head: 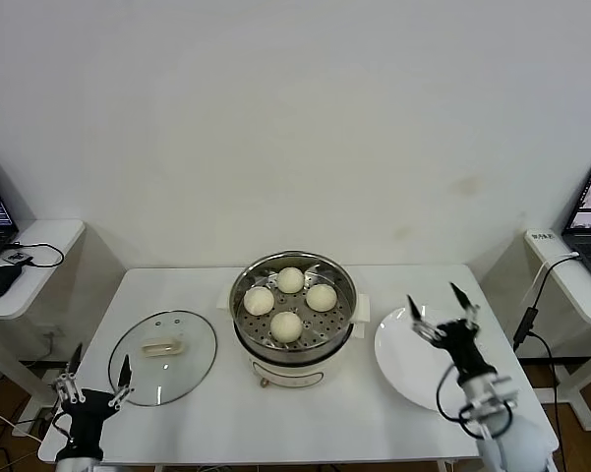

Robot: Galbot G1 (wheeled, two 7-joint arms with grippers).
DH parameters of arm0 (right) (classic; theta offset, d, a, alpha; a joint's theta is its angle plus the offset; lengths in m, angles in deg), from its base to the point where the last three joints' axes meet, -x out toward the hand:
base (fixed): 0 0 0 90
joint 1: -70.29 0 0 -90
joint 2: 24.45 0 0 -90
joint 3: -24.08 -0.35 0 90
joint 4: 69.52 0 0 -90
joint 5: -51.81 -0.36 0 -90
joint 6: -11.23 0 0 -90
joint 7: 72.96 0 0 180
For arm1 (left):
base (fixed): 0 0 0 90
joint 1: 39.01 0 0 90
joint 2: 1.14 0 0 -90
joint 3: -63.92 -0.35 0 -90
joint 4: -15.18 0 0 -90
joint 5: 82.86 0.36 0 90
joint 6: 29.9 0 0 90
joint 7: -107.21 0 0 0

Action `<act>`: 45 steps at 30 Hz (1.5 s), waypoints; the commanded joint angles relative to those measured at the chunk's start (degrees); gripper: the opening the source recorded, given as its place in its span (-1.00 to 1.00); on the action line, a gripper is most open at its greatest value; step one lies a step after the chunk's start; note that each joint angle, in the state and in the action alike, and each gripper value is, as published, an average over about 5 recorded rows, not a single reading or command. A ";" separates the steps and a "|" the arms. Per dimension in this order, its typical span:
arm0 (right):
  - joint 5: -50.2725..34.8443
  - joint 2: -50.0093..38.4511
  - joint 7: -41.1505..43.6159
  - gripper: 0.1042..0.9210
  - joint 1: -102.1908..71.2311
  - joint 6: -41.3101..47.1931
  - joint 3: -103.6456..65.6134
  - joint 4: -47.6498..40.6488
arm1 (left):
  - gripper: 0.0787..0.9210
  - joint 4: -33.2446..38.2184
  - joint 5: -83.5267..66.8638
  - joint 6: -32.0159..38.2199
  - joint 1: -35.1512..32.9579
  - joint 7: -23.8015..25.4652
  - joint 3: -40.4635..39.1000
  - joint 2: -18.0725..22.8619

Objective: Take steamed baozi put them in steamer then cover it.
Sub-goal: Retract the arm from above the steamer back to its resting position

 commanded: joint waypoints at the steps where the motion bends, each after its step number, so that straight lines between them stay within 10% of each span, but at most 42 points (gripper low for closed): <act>1: 2.00 8.05 0.21 0.76 -11.28 -3.52 -12.07 1.15 | 0.77 -5.00 37.22 3.63 -1.50 1.71 3.79 -3.22; 25: 3.85 10.80 0.81 0.76 -13.11 -4.42 -13.39 -0.63 | 0.77 -23.49 35.88 1.56 22.09 7.36 -4.93 -6.45; 45: 6.08 11.77 0.94 0.76 -14.17 -5.28 -13.87 -1.72 | 0.77 -30.27 36.97 1.54 28.07 7.27 -7.29 -6.35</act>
